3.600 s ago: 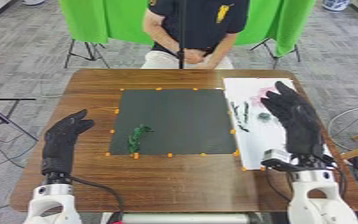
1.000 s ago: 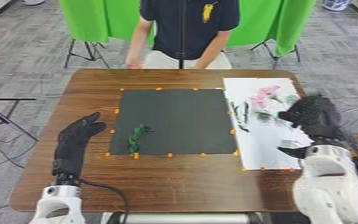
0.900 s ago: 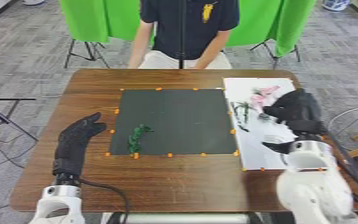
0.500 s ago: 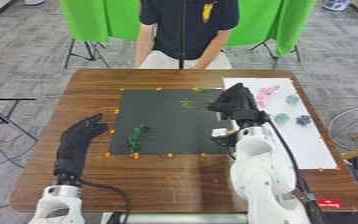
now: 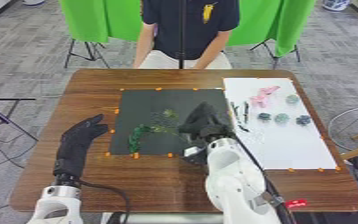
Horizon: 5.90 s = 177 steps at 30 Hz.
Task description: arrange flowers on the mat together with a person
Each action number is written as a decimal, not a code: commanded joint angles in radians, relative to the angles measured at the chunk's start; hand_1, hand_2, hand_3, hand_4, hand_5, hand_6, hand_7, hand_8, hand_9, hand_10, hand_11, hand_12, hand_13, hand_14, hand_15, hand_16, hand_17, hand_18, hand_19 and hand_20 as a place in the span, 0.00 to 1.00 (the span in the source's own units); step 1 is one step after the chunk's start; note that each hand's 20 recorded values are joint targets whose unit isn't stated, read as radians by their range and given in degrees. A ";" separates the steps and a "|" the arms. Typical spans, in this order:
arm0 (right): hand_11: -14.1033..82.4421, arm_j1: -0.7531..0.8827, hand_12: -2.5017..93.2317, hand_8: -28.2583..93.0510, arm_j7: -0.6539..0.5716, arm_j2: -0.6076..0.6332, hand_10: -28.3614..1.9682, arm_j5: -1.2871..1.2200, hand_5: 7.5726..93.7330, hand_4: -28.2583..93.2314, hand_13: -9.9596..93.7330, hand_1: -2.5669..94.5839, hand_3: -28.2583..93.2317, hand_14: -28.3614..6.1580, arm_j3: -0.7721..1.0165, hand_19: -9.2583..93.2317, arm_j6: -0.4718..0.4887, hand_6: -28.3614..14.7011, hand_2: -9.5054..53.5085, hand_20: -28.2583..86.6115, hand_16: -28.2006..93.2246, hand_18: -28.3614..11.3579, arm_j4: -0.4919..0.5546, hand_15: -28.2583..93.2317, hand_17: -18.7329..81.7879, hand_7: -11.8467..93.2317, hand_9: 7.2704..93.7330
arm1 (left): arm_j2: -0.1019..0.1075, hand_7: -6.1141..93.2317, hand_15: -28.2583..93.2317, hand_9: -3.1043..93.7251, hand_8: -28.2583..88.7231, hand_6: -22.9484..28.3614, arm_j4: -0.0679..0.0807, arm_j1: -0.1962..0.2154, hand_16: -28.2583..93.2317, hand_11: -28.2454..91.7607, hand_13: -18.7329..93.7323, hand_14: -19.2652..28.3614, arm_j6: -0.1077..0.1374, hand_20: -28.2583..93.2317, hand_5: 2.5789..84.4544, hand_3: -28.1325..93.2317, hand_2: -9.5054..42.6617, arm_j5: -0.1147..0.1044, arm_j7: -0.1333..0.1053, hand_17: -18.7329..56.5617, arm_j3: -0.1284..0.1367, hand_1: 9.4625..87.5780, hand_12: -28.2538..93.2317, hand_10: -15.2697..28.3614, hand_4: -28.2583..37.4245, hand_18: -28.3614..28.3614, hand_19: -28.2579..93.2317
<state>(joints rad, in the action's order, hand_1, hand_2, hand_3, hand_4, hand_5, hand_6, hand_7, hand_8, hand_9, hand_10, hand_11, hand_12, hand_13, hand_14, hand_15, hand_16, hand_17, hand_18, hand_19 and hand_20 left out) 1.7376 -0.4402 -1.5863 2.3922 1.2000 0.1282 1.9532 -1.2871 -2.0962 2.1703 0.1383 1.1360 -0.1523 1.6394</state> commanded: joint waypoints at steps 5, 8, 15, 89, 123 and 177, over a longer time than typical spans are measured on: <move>0.56 -0.012 0.31 0.29 -0.014 -0.041 0.61 0.031 0.96 0.53 0.83 0.93 0.00 0.47 -0.023 0.91 0.012 0.67 0.00 0.76 0.56 0.03 -0.077 0.85 0.55 0.32 1.00 | -0.002 0.23 0.43 0.53 0.19 0.52 -0.005 0.020 0.27 0.47 0.48 0.75 -0.040 0.39 0.54 0.72 0.13 0.011 0.034 0.26 0.006 0.24 0.38 0.66 0.16 0.74 0.32; 0.56 -0.024 0.30 0.29 -0.020 -0.048 0.61 0.005 0.96 0.52 0.84 0.92 0.00 0.48 -0.028 0.91 0.014 0.68 0.00 0.75 0.56 0.03 -0.089 0.84 0.56 0.32 1.00 | -0.003 0.23 0.42 0.52 0.19 0.52 -0.005 0.018 0.28 0.46 0.48 0.75 -0.048 0.39 0.54 0.72 0.13 0.013 0.037 0.25 0.005 0.24 0.38 0.66 0.16 0.74 0.32; 0.57 -0.031 0.28 0.29 0.003 -0.048 0.62 -0.009 0.96 0.50 0.86 0.90 0.00 0.51 -0.034 0.92 0.009 0.68 0.00 0.74 0.56 0.03 -0.094 0.83 0.57 0.32 1.00 | -0.002 0.23 0.42 0.52 0.20 0.52 -0.005 0.016 0.28 0.46 0.47 0.76 -0.064 0.39 0.54 0.72 0.12 0.016 0.045 0.25 0.008 0.24 0.38 0.65 0.16 0.74 0.32; 0.65 0.169 0.26 0.16 0.084 0.160 0.50 -0.413 0.84 0.09 0.85 0.14 0.72 0.34 0.210 0.96 0.029 0.61 0.41 0.79 0.59 0.00 0.233 0.88 0.57 0.21 1.00 | -0.026 0.22 0.42 0.52 0.20 0.52 0.010 0.000 0.28 0.45 0.47 0.76 -0.126 0.39 0.53 0.72 0.13 0.016 0.066 0.25 0.011 0.24 0.38 0.66 0.16 0.75 0.32; 0.18 0.360 0.12 0.16 0.760 0.152 0.49 -1.243 0.33 0.07 0.35 0.05 0.90 0.47 0.455 0.13 0.001 0.67 0.23 0.45 0.35 0.37 0.092 0.28 0.33 0.19 0.34 | -0.020 0.22 0.38 0.55 0.19 0.53 0.054 -0.060 0.26 0.43 0.50 0.76 -0.142 0.37 0.56 0.73 0.12 0.045 -0.060 0.32 -0.031 0.25 0.37 0.67 0.17 0.68 0.28; 0.19 0.347 0.15 0.16 0.712 0.131 0.45 -1.204 0.42 0.07 0.41 0.08 0.89 0.47 0.422 0.16 -0.043 0.63 0.22 0.46 0.36 0.34 0.082 0.31 0.34 0.21 0.40 | 0.001 0.24 0.43 0.56 0.19 0.52 0.031 -0.022 0.27 0.44 0.51 0.75 -0.036 0.38 0.57 0.72 0.14 0.011 -0.065 0.30 -0.047 0.29 0.37 0.65 0.17 0.71 0.30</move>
<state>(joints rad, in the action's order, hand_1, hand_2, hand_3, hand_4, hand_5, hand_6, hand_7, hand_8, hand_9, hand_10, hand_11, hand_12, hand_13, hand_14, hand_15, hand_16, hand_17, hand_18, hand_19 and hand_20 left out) 2.0736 0.2708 -1.4575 1.1567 1.6288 0.0821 2.0314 -1.2766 -2.0589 2.1140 0.1176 1.1532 -0.2525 1.5821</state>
